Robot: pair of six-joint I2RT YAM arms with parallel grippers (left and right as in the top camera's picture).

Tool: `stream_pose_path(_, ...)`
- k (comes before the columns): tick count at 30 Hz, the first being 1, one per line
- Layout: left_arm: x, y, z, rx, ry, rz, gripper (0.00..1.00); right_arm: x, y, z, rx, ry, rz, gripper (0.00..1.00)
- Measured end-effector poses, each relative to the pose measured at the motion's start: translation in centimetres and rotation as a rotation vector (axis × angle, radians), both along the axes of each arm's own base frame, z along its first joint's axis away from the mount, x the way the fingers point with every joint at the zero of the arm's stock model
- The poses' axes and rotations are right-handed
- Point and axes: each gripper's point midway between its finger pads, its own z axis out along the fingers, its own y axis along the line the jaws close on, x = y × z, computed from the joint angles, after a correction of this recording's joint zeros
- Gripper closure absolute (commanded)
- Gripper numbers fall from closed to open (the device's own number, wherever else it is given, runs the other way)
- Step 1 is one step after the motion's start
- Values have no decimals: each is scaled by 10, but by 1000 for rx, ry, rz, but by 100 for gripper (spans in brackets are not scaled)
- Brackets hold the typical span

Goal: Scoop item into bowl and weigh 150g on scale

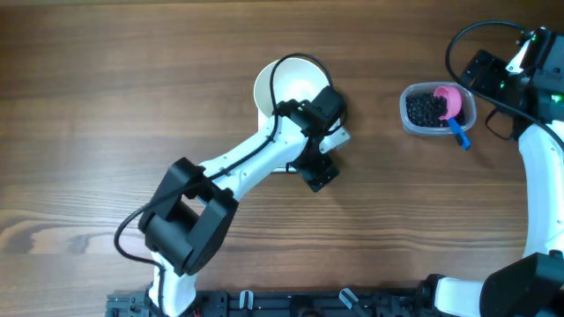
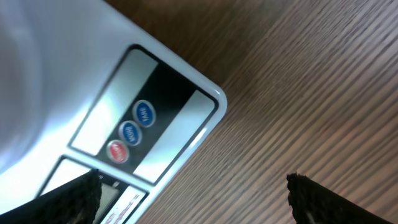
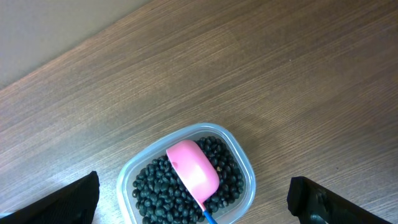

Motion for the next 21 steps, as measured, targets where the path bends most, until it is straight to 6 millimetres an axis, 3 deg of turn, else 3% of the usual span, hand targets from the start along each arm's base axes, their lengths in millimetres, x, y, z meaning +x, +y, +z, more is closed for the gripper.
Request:
stream_pose_path(4,-4,0,-15,26,29,-6,0,0,0,0,0,0,0,0)
stream_pose_path(9,-4,-5,-15,18,20,-16,0,0,0,0,0,0,0,0)
stream_pose_path(15,-19,-10,-17,38,40,-50,0,0,0,0,0,0,0,0)
stream_pose_path(21,-15,-5,-22,70,24,-47,0,0,0,0,0,0,0,1)
